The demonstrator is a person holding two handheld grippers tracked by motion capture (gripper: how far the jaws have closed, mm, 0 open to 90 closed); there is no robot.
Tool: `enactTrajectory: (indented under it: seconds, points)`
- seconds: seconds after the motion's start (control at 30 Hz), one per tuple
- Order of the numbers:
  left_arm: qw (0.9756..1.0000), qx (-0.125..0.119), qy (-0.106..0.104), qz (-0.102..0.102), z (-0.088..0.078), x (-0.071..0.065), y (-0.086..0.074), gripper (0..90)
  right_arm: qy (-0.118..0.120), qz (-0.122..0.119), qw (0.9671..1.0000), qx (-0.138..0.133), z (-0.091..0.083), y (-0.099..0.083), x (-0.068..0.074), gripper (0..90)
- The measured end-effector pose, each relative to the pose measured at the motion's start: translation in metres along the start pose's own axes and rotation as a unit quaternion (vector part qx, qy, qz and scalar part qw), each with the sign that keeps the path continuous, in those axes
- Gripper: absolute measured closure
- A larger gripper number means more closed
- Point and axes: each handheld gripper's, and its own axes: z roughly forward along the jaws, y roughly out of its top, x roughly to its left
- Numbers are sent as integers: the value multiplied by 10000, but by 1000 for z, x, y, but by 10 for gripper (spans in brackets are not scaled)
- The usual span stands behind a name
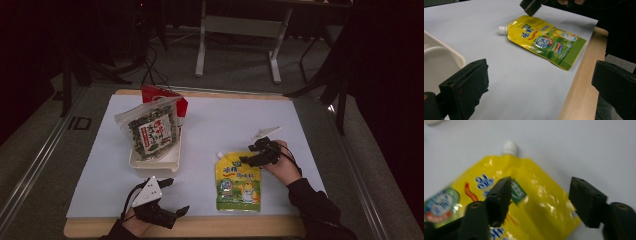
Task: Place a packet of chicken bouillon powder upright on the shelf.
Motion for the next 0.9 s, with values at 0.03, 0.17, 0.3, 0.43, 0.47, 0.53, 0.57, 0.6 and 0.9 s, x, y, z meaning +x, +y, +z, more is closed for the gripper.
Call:
enactTrajectory:
  seconds: [0.03, 0.17, 0.3, 0.43, 0.47, 0.53, 0.57, 0.6, 0.9]
  points:
    - [10000, -3, 7, 1, 0, 0, 0, 20, -49, 41, 10000, 27, 1, -4, -2, 314]
    - [10000, -15, 7, -4, -1, 0, 0, 20, -106, 148, 9998, 85, 7, -14, -7, 251]
    - [10000, 21, -13, -3, 1, 1, 0, 20, -235, 102, 9994, 225, 22, -22, -12, 104]
    - [10000, 39, -20, -12, 1, 0, -1, 20, -4, 1, 9996, 281, 26, -26, -13, 98]
    - [10000, 41, -25, -18, 2, 1, -1, 20, -4, -68, 9995, 296, 26, -27, -12, 98]
    - [10000, 56, -24, -3, 2, 1, -1, 20, -21, -19, 9995, 319, 26, -27, -11, 107]
    - [10000, 58, -36, -6, 2, 1, -1, 20, -53, -27, 9994, 343, 26, -27, -10, 128]
    - [10000, 68, -36, -4, 3, 0, -1, 20, -75, -20, 9993, 367, 25, -27, -8, 137]
    - [10000, 65, -43, 6, 4, 0, -2, 20, -215, 5, 9986, 490, 20, -24, 4, 431]
